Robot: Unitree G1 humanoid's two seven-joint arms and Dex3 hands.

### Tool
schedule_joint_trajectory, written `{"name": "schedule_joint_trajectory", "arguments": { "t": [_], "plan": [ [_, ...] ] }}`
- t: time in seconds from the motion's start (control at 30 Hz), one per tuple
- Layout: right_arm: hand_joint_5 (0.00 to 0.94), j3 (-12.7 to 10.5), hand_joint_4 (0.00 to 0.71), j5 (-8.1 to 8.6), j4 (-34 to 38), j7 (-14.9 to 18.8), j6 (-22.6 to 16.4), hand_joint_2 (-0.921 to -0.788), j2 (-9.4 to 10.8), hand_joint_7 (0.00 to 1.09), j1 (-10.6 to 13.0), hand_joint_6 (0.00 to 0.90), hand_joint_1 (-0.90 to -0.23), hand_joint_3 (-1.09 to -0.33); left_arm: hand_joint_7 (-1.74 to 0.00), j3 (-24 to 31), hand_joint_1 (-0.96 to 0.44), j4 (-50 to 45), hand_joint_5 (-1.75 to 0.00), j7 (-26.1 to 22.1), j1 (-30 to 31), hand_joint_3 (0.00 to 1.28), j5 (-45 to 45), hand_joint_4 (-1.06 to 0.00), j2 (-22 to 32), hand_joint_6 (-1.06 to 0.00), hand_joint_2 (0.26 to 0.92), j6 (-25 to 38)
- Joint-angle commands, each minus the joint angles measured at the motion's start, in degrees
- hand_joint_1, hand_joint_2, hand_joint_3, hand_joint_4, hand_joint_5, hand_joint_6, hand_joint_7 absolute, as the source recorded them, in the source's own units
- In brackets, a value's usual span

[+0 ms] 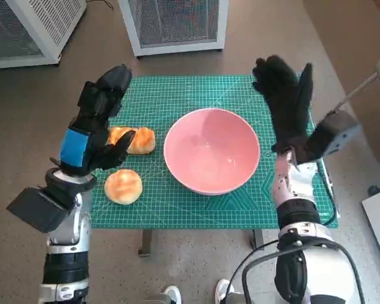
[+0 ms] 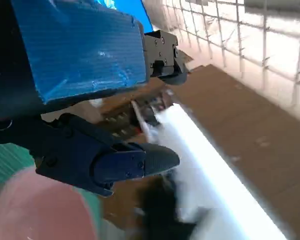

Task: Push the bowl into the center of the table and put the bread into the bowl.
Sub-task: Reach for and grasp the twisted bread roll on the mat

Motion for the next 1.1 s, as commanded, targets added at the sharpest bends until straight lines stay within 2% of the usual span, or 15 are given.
{"name": "schedule_joint_trajectory", "arguments": {
  "t": [0.03,0.13,0.27,0.3,0.43,0.47,0.5,0.63,0.73,0.9,1.1],
  "plan": [
    [0.021,0.71,0.201,2.0,-4.1,5.23,-6.04,-0.921,-0.26,0.48,2.23,0.045,-0.537,-0.663,-0.42,-0.19,-0.63,-0.14,-0.01,2.53,-2.1,0.39,10.65,-0.15,8.05,-0.01,0.921,1.43],
    [0.022,1.75,0.209,2.63,-7.42,7.43,-10.0,-0.921,-0.21,0.49,3.52,0.049,-0.542,-0.658,-0.34,-1.2,-0.63,-0.95,-0.01,2.74,-2.92,0.33,16.51,-0.1,11.93,0.0,0.921,5.04],
    [0.022,3.05,0.215,3.21,-10.99,9.39,-13.69,-0.921,-0.34,0.5,4.92,0.045,-0.55,-0.654,-0.21,-2.68,-0.63,-1.84,0.0,0.83,-4.24,0.14,20.14,-0.03,15.28,-0.01,0.919,10.93],
    [0.022,3.37,0.216,3.36,-11.71,9.7,-14.27,-0.921,-0.39,0.51,5.19,0.043,-0.551,-0.653,-0.19,-3.06,-0.62,-2.1,0.0,0.31,-4.56,0.09,20.63,-0.02,15.83,-0.01,0.901,12.37],
    [0.022,4.65,0.221,4.31,-14.85,10.71,-15.64,-0.921,-0.62,0.51,6.45,0.039,-0.556,-0.65,-0.18,-4.98,-0.53,-4.22,0.0,-3.17,-6.35,0.03,21.97,0.0,17.21,-0.03,0.826,21.37],
    [0.022,4.89,0.224,4.82,-15.71,11.05,-15.42,-0.921,-0.57,0.52,6.81,0.04,-0.557,-0.65,-0.17,-5.66,-0.47,-4.65,0.0,-4.32,-6.98,0.02,22.38,-0.02,17.45,-0.07,0.781,23.91],
    [0.021,5.17,0.224,5.37,-16.8,11.34,-14.97,-0.921,-0.46,0.52,7.31,0.039,-0.556,-0.649,-0.15,-6.67,-0.44,-4.95,0.0,-5.68,-7.88,0.02,23.17,-0.01,17.66,-0.09,0.766,26.99],
    [0.02,6.02,0.225,7.37,-20.2,12.13,-12.66,-0.921,-0.06,0.53,8.8,0.037,-0.548,-0.647,-0.12,-10.05,-0.33,-4.93,0.0,-8.55,-10.33,0.01,26.15,-0.01,17.9,-0.12,0.74,34.29],
    [0.018,6.65,0.225,8.7,-22.39,12.5,-11.05,-0.921,0.23,0.53,9.75,0.036,-0.539,-0.644,-0.11,-12.11,-0.25,-3.21,0.0,-10.03,-12.11,0.01,27.08,-0.01,17.9,-0.14,0.734,36.58],
    [0.017,7.4,0.226,9.28,-24.59,12.13,-9.96,-0.921,0.46,0.53,10.74,0.034,-0.528,-0.638,-0.09,-16.0,-0.15,0.83,0.0,-12.06,-15.09,0.01,28.98,-0.01,18.12,-0.15,0.733,38.49],
    [0.015,7.83,0.228,9.03,-25.75,11.52,-9.45,-0.921,0.61,0.54,11.25,0.033,-0.514,-0.636,-0.07,-19.77,-0.07,7.01,0.0,-14.34,-19.08,0.01,30.32,-0.01,17.5,-0.16,0.737,40.57]
  ]
}}
